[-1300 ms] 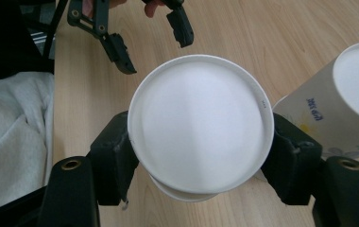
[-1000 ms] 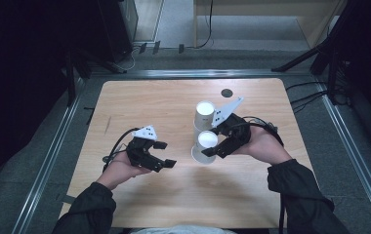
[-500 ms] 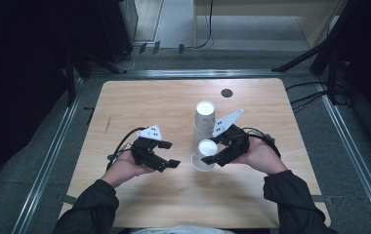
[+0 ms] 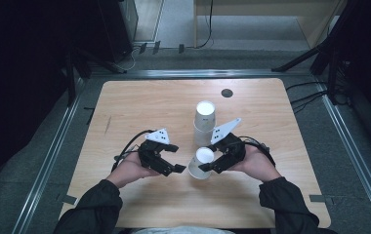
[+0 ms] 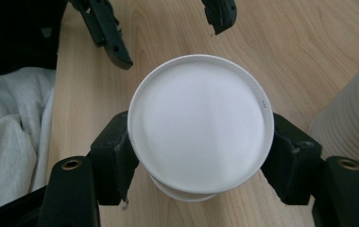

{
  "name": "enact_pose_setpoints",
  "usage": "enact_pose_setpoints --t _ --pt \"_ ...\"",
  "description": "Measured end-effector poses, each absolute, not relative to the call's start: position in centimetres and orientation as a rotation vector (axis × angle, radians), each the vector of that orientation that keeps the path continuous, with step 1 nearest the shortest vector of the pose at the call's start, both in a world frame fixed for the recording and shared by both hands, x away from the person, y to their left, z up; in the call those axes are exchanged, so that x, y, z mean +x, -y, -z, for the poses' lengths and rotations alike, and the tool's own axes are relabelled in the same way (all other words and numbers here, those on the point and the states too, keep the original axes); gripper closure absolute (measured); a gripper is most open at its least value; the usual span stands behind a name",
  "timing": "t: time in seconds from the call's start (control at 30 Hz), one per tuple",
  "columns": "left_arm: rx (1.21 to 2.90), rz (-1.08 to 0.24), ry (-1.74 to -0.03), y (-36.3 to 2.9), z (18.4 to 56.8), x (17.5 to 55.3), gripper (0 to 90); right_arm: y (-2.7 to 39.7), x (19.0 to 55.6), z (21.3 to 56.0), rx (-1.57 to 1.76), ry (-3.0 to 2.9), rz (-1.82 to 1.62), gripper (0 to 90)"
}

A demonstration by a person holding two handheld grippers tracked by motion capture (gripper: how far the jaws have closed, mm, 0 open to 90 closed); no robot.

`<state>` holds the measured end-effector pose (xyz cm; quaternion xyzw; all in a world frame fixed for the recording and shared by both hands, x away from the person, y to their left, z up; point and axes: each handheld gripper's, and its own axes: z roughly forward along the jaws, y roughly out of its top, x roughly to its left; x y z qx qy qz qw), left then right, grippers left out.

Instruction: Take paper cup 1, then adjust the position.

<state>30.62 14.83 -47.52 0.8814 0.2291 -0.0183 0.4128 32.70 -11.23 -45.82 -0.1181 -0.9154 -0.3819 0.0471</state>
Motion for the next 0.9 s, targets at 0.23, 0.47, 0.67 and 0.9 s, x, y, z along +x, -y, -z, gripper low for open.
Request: enact_pose_setpoints --t 0.23,0.47,0.67,0.9 --pt "2.187 0.07 -0.559 -14.5 47.7 30.4 16.7 10.6 32.7 45.7 -0.353 2.74 1.228 35.0" --pt "2.183 0.085 -0.529 -13.8 47.8 30.1 16.7 10.2 32.5 45.2 -0.348 2.69 1.289 35.0" --pt "2.189 0.086 -0.509 -13.2 47.9 30.0 16.7 10.0 32.4 44.8 -0.354 2.654 1.325 35.0" --pt "2.171 0.086 -0.499 -13.1 47.9 29.8 17.3 9.8 32.5 44.5 -0.37 2.611 1.348 35.2"
